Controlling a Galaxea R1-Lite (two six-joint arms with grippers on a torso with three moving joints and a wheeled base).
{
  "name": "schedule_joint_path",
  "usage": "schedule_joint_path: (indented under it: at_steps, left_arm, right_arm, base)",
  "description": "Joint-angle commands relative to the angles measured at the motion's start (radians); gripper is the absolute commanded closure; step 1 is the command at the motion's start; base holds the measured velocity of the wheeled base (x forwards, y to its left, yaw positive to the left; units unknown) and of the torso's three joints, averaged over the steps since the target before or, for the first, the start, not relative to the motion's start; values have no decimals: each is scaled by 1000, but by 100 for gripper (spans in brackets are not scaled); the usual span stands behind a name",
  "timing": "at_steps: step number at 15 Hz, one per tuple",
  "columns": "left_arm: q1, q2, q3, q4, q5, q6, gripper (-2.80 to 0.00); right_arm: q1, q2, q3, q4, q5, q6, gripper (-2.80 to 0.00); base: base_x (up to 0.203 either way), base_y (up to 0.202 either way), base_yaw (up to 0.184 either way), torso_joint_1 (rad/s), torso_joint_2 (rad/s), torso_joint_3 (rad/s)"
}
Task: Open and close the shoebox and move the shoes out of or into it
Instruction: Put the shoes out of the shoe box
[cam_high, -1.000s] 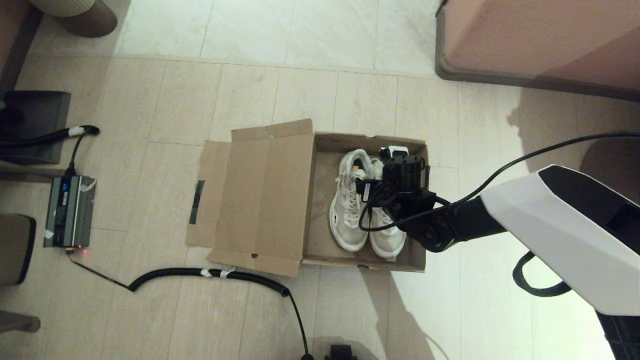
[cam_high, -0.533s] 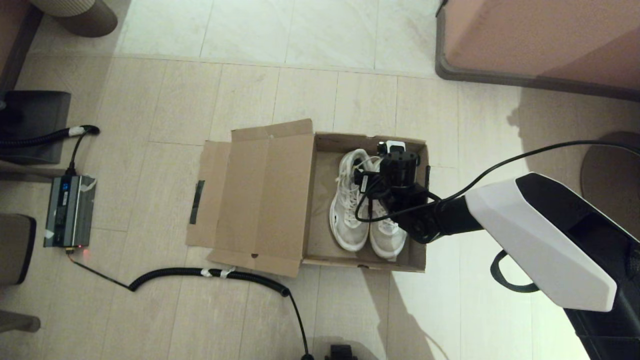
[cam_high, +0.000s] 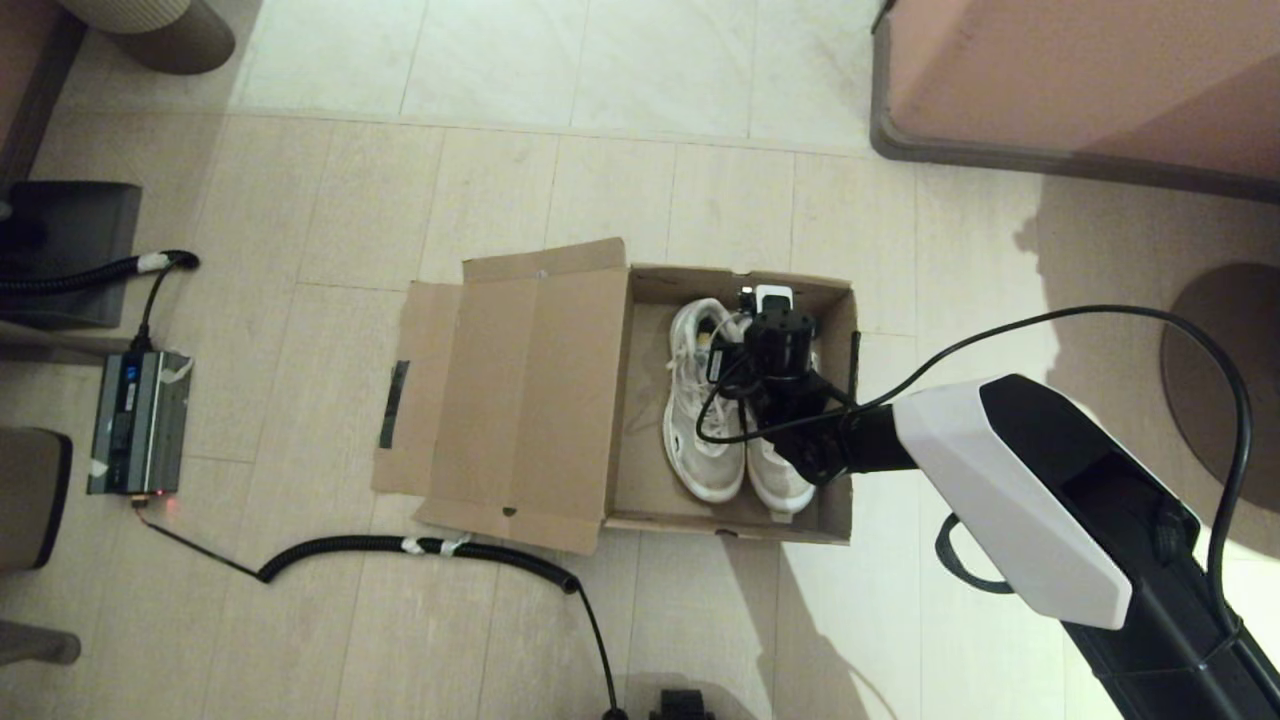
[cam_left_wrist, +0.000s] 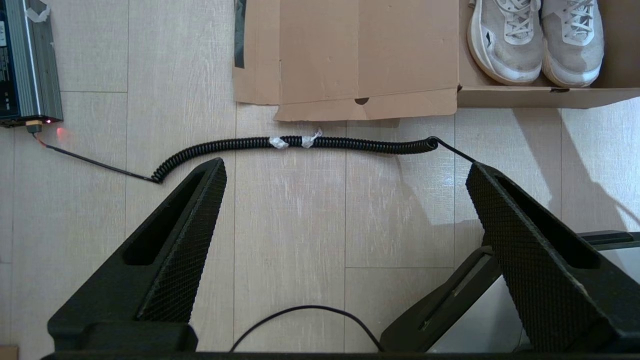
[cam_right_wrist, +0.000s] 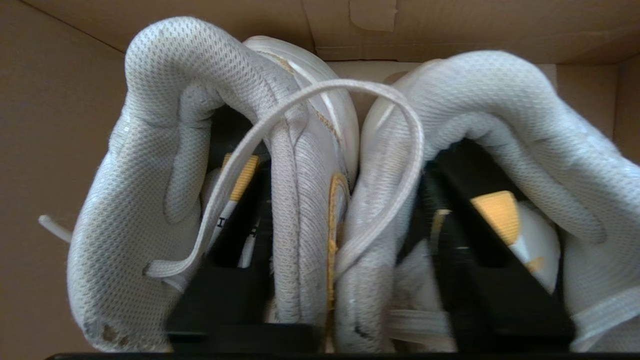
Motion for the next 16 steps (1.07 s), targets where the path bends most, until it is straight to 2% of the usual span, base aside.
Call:
schedule_joint_path:
  at_steps: [1, 7, 12, 16]
  left_arm:
    - [0, 2, 8, -1, 0, 0, -280]
    - [0, 2, 8, -2, 0, 0, -280]
    - [0, 2, 8, 0, 1, 0, -280]
    - [0, 2, 8, -2, 0, 0, -280]
  right_arm:
    - [-3, 21, -4, -2, -3, 1, 0]
    - [-12, -24, 0, 6, -28, -8, 0]
    - [17, -221, 48, 143, -36, -9, 0]
    - [62, -389, 99, 242, -73, -8, 0]
  base:
    - [0, 0, 0, 0, 0, 0]
    - [0, 0, 0, 0, 0, 0]
    - [0, 0, 0, 0, 0, 0]
    - [0, 0, 0, 0, 0, 0]
